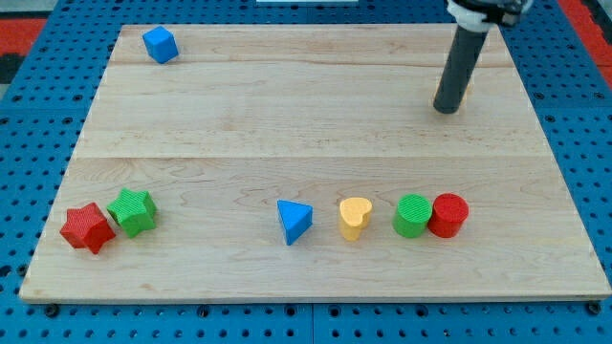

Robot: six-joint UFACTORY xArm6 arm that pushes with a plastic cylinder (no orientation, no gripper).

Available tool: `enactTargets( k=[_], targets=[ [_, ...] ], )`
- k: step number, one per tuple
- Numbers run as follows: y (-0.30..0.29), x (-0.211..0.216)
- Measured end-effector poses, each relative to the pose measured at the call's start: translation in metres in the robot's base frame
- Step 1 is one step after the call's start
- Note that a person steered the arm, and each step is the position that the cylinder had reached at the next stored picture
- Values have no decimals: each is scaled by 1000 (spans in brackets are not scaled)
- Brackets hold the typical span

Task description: Move the hexagon towards the top center

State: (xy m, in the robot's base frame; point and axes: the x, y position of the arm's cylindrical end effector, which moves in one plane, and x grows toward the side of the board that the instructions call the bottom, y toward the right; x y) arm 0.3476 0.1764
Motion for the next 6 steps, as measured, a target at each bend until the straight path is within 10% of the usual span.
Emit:
enactTargets(
  k=[4, 6],
  targets=[
    [29, -49],
    [-76, -88]
  ],
)
